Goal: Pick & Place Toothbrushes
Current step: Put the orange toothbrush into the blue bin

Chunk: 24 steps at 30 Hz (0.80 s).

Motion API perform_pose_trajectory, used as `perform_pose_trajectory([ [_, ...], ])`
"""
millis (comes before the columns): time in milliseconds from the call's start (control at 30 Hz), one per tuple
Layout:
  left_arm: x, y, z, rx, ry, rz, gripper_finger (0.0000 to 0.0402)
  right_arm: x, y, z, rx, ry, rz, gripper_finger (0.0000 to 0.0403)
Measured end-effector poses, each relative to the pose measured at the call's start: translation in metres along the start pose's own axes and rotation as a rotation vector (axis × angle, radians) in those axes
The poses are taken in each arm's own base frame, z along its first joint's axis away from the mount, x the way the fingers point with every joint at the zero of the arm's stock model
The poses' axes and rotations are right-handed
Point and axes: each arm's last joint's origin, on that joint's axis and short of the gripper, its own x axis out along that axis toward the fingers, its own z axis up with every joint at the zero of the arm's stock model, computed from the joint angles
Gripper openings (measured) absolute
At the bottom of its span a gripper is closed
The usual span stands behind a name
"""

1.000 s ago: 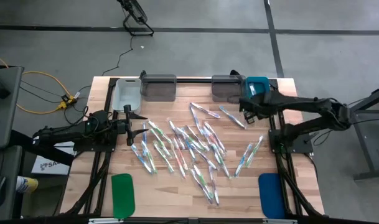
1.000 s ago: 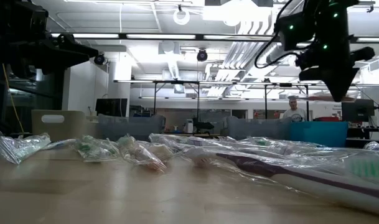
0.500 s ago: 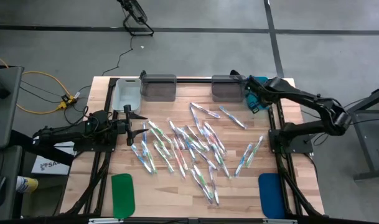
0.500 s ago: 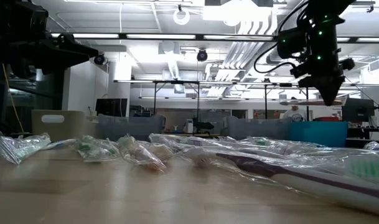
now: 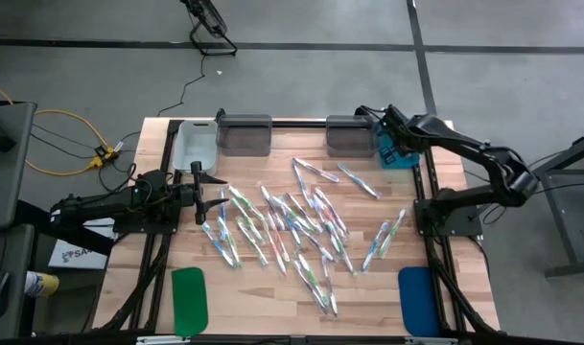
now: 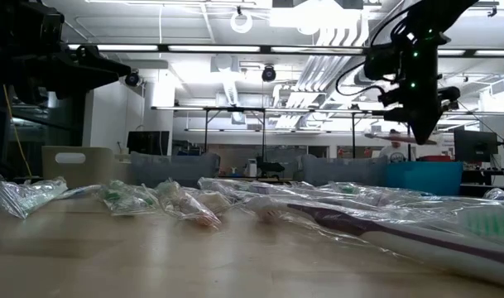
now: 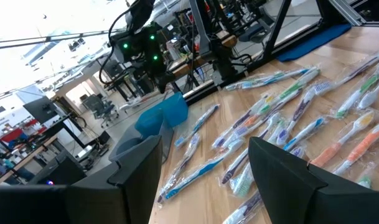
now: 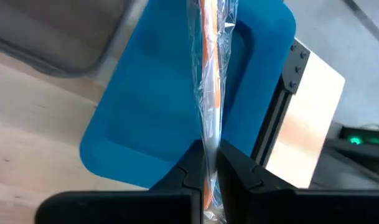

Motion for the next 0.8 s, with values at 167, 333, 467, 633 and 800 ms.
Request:
perform_pose_trajectory([
  [167,0.0,0.0,0.0,0.0,0.0,0.0,0.0232,0.015,0.008,0.004,0.07,0.067,-0.034,0.0016],
  [333,0.0,0.0,0.0,0.0,0.0,0.0,0.0232,0.031,0.015,0.006,0.141,0.134,-0.099,0.0016],
  [467,0.0,0.0,0.0,0.0,0.0,0.0,0.0232,0.04,0.02,0.007,0.147,0.17,-0.125,0.0016],
  [633,0.0,0.0,0.0,0.0,0.0,0.0,0.0232,0.051,0.024,0.008,0.13,0.205,-0.162,0.0016],
  [800,0.0,0.0,0.0,0.0,0.0,0.0,0.0232,0.058,0.028,0.009,0.132,0.228,-0.177,0.0017],
])
